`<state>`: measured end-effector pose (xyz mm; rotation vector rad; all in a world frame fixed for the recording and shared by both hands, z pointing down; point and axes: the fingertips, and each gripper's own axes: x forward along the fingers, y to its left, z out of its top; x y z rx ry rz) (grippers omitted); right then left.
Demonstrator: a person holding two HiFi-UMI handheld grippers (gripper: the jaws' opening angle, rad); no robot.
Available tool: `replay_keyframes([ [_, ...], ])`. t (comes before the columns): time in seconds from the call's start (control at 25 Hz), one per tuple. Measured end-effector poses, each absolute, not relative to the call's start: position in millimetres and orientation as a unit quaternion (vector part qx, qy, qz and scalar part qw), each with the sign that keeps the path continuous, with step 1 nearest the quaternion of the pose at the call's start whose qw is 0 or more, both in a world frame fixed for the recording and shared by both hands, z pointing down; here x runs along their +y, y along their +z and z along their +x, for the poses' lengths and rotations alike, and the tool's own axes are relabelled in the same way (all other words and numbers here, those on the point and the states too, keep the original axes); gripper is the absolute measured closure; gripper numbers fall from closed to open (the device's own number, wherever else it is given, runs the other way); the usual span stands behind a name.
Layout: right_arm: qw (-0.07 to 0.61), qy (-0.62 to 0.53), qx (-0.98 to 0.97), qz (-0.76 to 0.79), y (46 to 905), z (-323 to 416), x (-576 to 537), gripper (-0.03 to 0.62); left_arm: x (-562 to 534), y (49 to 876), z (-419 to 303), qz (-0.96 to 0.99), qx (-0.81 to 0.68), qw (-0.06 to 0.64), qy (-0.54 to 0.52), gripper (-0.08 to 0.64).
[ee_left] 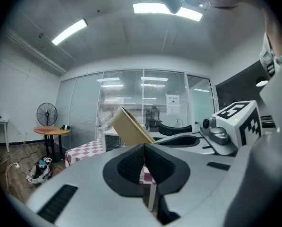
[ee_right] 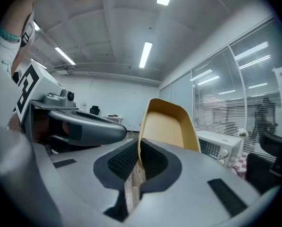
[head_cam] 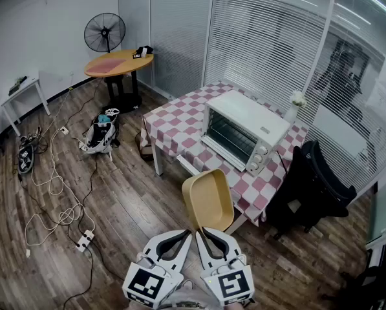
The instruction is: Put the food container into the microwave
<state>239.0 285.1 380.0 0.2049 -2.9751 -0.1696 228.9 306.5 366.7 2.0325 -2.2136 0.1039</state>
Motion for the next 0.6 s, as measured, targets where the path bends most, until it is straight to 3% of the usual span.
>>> replay_keyframes([
  [0.2,0.056,-0.038,-0.996,0.063,377.1,242.4,276.7,0.581,298.9,368.8,230.6,0.675,-0.734,0.067,0.037,0.546],
  [0.6,0.077,-0.033,-0.995,0.051,394.3,240.5,265.5,0.58,295.7,379.4,228.2,0.659,-0.747,0.08,0.037,0.546],
])
